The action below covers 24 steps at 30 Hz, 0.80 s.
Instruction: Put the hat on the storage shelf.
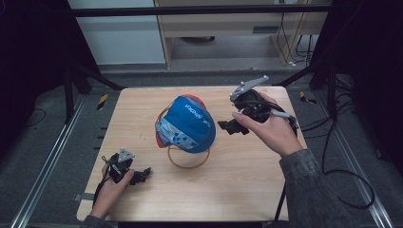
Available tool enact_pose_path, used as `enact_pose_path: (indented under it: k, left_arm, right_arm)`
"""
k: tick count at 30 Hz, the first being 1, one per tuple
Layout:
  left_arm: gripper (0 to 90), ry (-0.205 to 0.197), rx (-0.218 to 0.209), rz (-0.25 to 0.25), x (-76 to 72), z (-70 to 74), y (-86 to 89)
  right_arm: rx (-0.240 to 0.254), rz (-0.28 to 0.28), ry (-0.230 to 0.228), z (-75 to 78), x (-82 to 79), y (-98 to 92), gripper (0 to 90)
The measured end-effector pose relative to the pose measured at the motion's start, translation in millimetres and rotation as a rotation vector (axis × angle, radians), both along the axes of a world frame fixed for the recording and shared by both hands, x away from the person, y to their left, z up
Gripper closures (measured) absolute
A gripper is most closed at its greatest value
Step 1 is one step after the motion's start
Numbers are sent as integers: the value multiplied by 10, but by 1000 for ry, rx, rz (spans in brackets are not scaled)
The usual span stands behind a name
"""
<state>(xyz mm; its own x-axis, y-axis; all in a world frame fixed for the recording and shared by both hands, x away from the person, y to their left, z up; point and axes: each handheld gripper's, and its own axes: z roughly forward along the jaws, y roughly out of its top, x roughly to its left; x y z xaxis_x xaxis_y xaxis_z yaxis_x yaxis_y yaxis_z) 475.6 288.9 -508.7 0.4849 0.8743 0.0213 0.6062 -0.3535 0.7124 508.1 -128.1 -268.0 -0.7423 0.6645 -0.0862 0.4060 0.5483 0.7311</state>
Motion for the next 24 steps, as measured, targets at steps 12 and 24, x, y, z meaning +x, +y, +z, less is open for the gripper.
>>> enact_pose_path:
  k: [12, 24]
  left_arm:
    - [0, 2, 3, -2, 0, 2, 2]
    - [0, 1, 3, -2, 0, 1, 2]
  right_arm:
    - [5, -32, -29, -339, -159, -296, 117]
    - [11, -70, -26, -705, -235, -492, 128]
